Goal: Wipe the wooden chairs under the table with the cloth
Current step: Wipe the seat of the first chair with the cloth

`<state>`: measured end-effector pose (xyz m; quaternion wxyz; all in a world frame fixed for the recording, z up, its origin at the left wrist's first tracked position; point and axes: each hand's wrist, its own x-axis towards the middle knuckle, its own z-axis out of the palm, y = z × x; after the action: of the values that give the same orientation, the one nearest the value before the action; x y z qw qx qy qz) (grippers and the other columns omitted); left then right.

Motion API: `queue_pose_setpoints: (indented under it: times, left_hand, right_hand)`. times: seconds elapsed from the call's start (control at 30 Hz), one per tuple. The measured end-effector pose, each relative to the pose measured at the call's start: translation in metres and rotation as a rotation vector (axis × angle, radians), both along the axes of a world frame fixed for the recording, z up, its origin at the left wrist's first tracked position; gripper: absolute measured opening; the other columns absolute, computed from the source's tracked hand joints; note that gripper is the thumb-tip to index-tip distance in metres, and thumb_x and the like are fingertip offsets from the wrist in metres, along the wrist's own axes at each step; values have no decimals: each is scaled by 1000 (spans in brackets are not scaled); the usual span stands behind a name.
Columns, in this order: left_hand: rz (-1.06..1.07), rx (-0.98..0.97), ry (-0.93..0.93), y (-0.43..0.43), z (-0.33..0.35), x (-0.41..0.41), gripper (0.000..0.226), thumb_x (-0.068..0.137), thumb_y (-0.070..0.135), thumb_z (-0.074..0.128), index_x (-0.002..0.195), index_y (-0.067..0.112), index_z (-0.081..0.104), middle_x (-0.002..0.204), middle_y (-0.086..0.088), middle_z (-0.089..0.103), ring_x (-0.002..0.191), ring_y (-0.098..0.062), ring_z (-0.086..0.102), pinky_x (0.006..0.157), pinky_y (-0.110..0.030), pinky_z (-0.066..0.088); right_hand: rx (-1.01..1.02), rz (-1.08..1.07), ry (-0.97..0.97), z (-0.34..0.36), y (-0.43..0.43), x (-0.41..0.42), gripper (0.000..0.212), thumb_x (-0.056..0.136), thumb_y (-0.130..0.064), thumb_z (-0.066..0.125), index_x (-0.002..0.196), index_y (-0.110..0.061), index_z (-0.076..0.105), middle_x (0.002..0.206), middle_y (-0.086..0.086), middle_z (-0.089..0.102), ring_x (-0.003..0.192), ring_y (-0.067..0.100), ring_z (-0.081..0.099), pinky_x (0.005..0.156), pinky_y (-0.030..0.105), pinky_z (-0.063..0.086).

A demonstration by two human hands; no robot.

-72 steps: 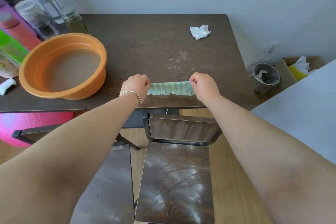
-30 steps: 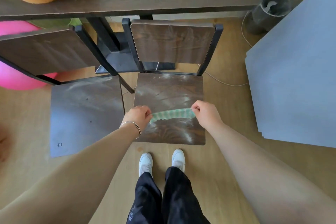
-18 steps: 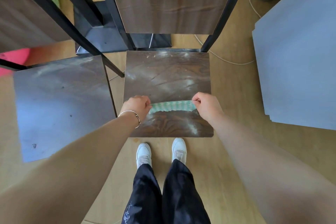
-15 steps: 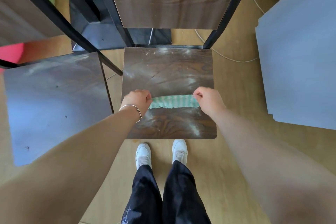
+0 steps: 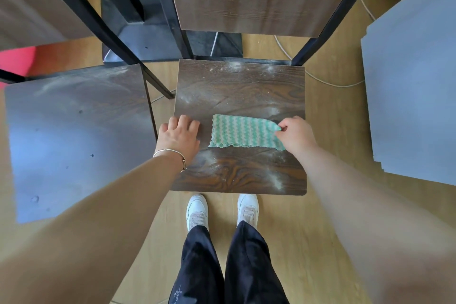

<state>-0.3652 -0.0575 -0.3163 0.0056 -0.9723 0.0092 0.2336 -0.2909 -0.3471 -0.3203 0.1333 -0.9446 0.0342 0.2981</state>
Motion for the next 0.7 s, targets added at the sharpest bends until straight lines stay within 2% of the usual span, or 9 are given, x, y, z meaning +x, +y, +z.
queue_pose_setpoints:
  times: [0.07,0.17,0.3,0.4,0.47,0.57,0.7]
  left_hand:
    - [4,17,-27,6,5,-4,50,90,47,49,133,24,41,127,-5,43,117,-29,40,95,-42,37]
    - [25,14,-50,13,12,-10,53,88,53,47,133,25,39,129,-4,43,119,-28,38,98,-41,35]
    - [19,19,-63,26,19,-17,56,88,55,47,133,24,40,134,-4,40,124,-28,36,100,-41,33]
    - [41,19,-76,37,20,-23,56,88,55,47,134,23,39,138,-4,38,125,-28,35,101,-41,32]
    - [62,22,-74,45,19,-27,57,89,55,47,135,24,37,140,-4,36,127,-28,34,102,-42,31]
    - [87,22,-75,55,17,-32,58,89,55,47,136,24,36,141,-4,35,128,-28,32,103,-43,31]
    - [117,19,-69,63,12,-35,57,89,54,47,136,25,35,141,-4,35,129,-28,32,103,-43,31]
  right_hand:
    - [-12,2,-8,5,7,0,20,91,-22,59,93,-5,70,104,10,58,90,30,57,80,41,51]
    - [34,-2,4,16,27,-2,21,92,-23,57,91,-4,66,91,11,63,81,30,60,72,42,52]
    - [151,-34,31,23,68,-11,16,94,-28,55,93,-14,63,83,2,66,75,20,63,64,32,49]
    - [335,-119,95,17,100,-19,12,93,-29,58,98,-19,63,92,-3,68,76,13,67,66,28,52]
    - [439,-146,108,11,114,-25,13,92,-28,60,101,-21,66,99,-5,67,84,14,68,78,30,54]
    - [360,-22,30,-1,121,-31,24,92,-24,63,114,-18,68,115,1,64,100,19,63,88,32,50]
    - [221,158,-2,-12,122,-35,34,92,-26,63,126,-23,62,131,-1,50,109,21,56,89,34,48]
